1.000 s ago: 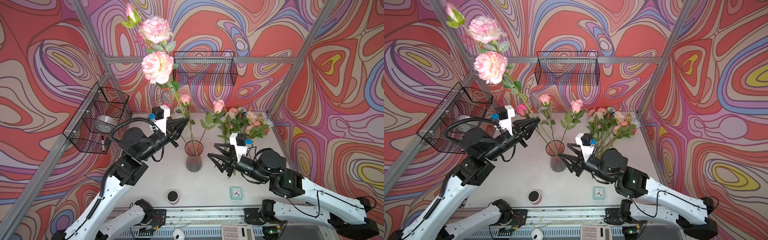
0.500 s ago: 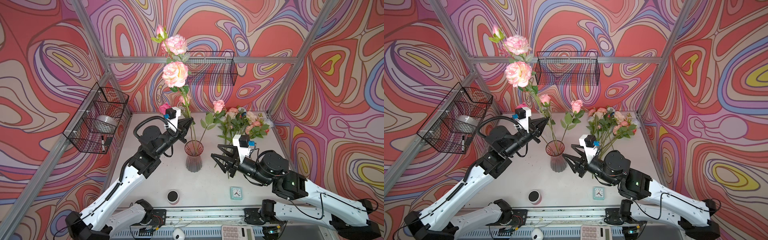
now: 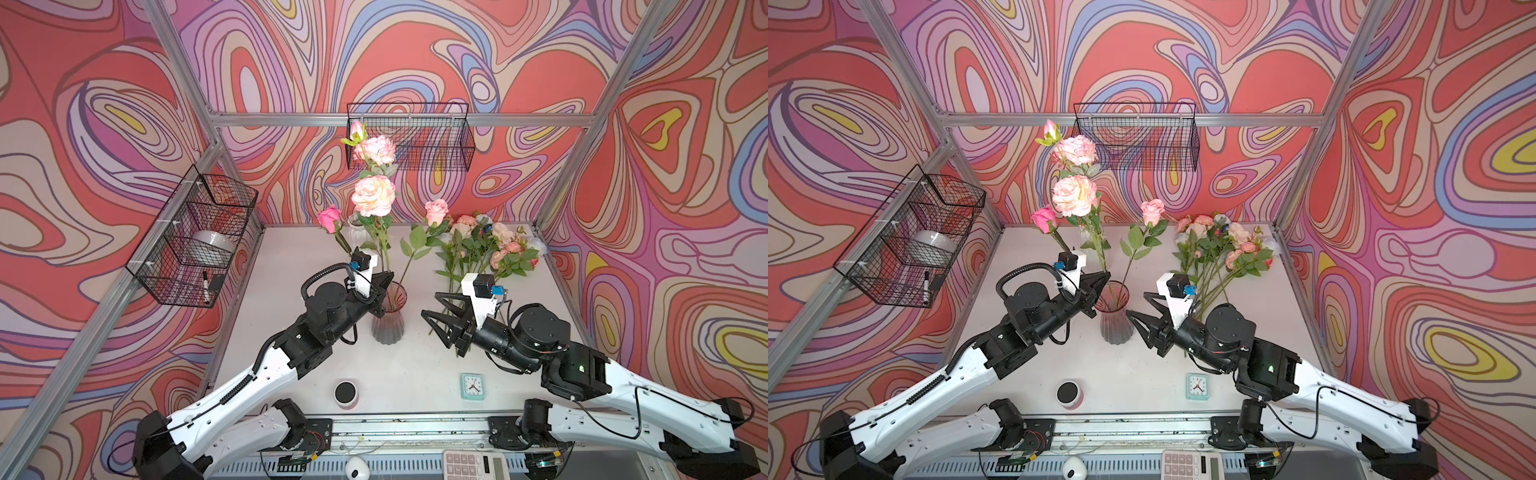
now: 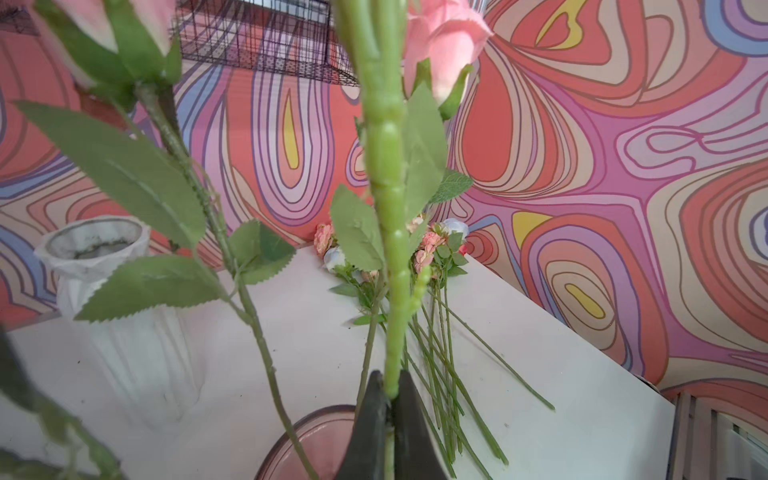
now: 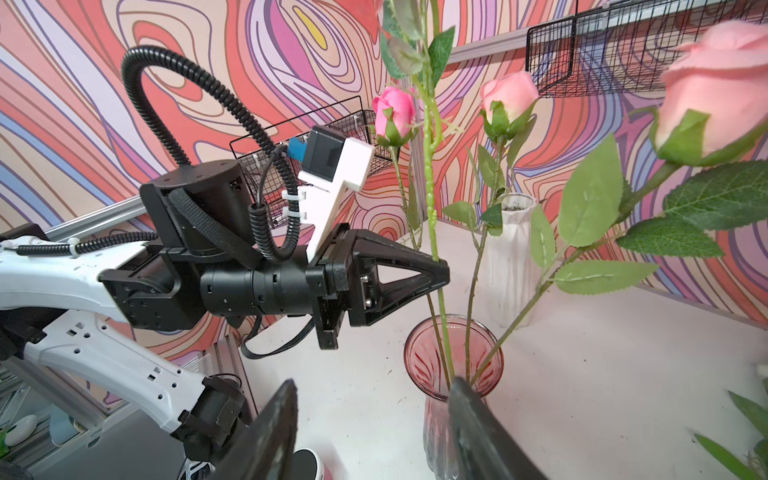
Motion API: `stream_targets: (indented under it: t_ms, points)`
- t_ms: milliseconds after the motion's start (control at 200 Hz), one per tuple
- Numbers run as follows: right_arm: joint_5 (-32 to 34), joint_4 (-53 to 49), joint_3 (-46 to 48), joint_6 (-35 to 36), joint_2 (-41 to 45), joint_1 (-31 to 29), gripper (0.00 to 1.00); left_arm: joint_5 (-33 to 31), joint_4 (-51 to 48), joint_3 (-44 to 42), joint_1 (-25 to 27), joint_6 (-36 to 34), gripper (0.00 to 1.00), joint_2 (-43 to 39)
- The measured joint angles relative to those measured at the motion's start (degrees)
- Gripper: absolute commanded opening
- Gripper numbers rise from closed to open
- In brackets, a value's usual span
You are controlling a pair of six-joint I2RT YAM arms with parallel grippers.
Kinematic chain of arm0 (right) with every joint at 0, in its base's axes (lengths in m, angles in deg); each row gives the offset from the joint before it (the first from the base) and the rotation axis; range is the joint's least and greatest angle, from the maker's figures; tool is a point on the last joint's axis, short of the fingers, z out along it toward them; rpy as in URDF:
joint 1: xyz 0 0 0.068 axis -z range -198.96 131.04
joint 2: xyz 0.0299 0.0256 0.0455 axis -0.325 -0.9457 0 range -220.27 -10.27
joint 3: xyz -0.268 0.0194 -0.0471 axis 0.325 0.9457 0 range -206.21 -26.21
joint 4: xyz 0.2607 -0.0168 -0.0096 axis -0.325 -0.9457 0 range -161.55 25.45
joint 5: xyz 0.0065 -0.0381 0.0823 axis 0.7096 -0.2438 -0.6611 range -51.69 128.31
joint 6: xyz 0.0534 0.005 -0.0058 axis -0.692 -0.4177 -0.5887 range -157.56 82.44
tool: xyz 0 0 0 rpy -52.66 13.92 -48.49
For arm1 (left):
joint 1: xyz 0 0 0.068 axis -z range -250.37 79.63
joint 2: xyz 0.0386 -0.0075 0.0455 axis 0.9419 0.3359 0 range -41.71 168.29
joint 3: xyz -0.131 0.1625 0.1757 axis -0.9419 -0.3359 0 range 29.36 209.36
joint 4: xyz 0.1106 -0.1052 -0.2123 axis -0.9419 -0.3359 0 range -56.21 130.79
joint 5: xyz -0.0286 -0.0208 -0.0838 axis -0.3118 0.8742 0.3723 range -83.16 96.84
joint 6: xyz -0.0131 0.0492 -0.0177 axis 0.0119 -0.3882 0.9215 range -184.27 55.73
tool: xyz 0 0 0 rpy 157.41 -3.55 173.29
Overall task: Arrange the flowers into the vase
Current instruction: 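Lower the spray rose into the vase with the left gripper while the right draws back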
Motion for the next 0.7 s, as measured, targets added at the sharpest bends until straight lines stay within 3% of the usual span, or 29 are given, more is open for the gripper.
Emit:
stream_targets:
  t_ms: [395,566,701]
  points:
    - [0.9,0.0,1.4,-1.4,0.5,0.0,0.59,-2.4,-12.1,1.2,0.7,6.3,0.61,-0.9]
    - [1.3,0.0,1.6,-2.6,0.5,0.0,0.61,-0.8,-17.3,4.3,0.7,10.6,0.76,-3.7]
    - [3.2,-0.5,2.9,-4.3,0.3,0.0,0.62,1.9,-18.0,4.8,0.7,14.0,0.80,-9.2]
